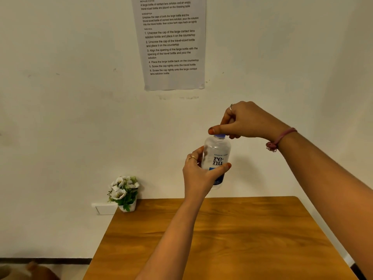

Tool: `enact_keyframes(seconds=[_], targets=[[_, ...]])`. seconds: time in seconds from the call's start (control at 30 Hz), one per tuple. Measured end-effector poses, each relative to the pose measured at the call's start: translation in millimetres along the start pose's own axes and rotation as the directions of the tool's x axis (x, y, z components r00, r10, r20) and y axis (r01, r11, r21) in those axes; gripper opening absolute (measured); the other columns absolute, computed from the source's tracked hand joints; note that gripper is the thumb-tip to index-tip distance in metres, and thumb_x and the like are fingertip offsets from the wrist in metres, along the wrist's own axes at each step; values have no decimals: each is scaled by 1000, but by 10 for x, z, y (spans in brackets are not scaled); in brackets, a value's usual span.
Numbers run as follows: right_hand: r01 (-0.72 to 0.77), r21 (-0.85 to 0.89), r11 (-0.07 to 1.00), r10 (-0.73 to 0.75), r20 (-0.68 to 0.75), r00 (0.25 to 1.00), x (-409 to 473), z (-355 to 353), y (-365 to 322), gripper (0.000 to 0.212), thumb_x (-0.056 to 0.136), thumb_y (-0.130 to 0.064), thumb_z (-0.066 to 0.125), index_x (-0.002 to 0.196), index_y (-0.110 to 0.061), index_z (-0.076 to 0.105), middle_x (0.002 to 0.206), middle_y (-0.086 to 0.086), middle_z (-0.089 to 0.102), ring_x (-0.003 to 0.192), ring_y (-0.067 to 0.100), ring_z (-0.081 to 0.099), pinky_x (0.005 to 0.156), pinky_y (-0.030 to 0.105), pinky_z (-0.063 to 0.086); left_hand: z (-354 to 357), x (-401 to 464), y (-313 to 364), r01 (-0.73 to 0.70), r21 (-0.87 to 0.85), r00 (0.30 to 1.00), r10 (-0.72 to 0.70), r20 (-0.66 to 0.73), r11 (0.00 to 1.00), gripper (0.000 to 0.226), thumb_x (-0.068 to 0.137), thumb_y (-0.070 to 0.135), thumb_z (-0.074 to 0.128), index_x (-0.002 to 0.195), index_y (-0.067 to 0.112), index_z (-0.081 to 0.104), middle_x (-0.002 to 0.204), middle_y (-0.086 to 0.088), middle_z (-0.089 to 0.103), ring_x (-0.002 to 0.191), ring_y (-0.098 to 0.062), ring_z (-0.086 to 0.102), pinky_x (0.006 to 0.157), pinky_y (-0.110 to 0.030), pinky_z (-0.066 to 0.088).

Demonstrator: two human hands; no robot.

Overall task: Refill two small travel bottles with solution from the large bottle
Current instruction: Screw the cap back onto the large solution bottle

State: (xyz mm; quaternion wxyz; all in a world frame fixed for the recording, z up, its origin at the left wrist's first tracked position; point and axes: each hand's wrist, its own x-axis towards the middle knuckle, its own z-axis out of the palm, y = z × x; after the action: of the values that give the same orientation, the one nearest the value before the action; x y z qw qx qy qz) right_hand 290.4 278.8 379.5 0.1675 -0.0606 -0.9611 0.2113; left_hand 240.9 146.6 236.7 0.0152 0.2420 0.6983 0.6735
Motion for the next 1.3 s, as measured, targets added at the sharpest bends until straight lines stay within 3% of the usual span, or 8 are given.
enact_keyframes(seconds=[0.07,0.17,0.23,0.37,0.7,0.9,1.1,1.3], targets=[[-14,-81,997,12,-21,1000,13,26,-1,50,64,-69,62,73,-19,63,71,-4,67,66,10,63,53,19,42,5,1,1,3,-1,1000,-3,5,1000,72,60,36,87,120,28,48,105,16,53,89,7,53,56,2,42],[22,-144,989,-11,76,997,5,-80,11,70,61,-74,51,107,-22,61,101,-8,63,84,10,58,64,19,40,-3,-1,-5,6,-5,1000,-6,15,1000,69,59,36,87,115,32,46,103,20,52,89,7,53,56,2,42],[82,-88,993,-66,176,982,-18,-169,11,56,74,-59,61,122,-31,56,113,-16,58,89,3,58,71,16,40,-9,10,-14,10,-3,1000,-10,19,1000,68,59,35,87,114,33,46,104,18,53,90,6,54,56,1,43],[148,-72,986,-128,228,965,-22,-171,12,28,84,-27,68,111,-32,65,98,-21,62,86,-4,60,72,9,39,3,15,-29,9,9,1000,-9,20,1000,71,59,34,87,119,29,48,108,13,53,90,3,54,55,1,43],[-18,66,998,20,-22,1000,-170,215,43,28,69,-47,76,80,-21,70,65,-15,62,55,-7,59,44,4,39,15,-145,-198,34,1,999,-34,9,999,71,58,32,88,117,28,48,102,16,54,86,5,54,54,0,42],[-78,110,991,86,-64,994,-511,752,137,43,72,-54,70,95,-19,65,83,-5,62,73,7,56,58,15,39,-19,-419,-492,97,99,994,-102,38,990,73,60,33,87,122,24,48,96,25,50,83,10,51,55,4,39],[-230,263,937,222,62,973,-1027,1372,404,67,69,-51,74,123,-20,52,107,-7,56,86,12,59,63,15,44,-54,-801,-874,205,172,973,-220,73,964,70,60,30,87,118,23,49,93,24,54,82,7,55,57,2,42],[-392,443,806,320,230,919,-1553,1899,679,76,67,-38,80,132,-18,45,123,-3,57,97,11,61,72,19,52,-29,-1112,-1209,257,219,953,-285,105,941,68,61,32,86,118,17,52,106,10,61,92,-1,58,64,-4,41]])
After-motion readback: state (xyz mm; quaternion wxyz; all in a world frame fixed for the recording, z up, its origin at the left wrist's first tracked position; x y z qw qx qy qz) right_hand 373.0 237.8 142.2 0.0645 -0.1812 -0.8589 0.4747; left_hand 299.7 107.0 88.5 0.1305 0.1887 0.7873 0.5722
